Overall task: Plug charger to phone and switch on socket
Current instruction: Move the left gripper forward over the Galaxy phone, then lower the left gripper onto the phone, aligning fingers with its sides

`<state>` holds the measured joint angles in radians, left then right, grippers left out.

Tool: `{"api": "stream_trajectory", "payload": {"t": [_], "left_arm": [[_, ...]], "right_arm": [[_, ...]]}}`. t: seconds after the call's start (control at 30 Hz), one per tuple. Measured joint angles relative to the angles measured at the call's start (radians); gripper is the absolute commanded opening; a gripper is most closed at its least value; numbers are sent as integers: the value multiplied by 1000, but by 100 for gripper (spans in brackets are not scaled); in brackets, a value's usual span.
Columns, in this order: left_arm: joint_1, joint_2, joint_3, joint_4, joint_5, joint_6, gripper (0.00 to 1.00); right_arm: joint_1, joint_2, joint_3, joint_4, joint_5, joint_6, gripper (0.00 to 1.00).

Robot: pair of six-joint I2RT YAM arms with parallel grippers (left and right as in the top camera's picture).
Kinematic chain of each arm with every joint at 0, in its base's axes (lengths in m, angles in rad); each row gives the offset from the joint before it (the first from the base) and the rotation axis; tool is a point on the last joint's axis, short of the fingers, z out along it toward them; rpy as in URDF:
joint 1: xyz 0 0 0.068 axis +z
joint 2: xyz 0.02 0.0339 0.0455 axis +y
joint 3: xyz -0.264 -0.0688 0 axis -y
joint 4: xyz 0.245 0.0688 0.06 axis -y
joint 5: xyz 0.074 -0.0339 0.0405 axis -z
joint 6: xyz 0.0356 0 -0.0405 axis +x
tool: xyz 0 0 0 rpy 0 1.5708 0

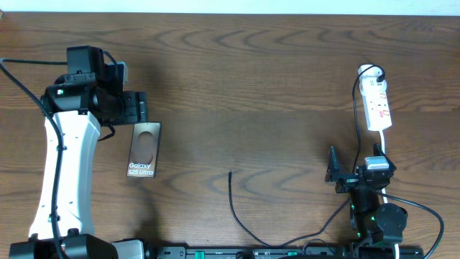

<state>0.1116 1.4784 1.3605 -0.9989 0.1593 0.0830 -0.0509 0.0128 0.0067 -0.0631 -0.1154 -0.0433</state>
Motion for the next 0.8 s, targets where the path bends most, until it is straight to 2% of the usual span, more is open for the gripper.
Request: {"api": "stream_trajectory", "payload": {"t": [0.03,0.07,0.1,0.6,0.8], "left_arm": [[0,0,0,0,0,0,44],[0,0,0,0,1,3,68],[0,0,0,0,1,3,100],[0,0,-2,-11,1,3,98],[0,1,-59,-12,0,3,98]], "right_arm": [[0,0,0,0,0,0,99],[0,0,0,0,0,0,99],[0,0,0,0,0,0,99],[0,0,0,0,0,0,99],[0,0,0,0,0,0,99]]}}
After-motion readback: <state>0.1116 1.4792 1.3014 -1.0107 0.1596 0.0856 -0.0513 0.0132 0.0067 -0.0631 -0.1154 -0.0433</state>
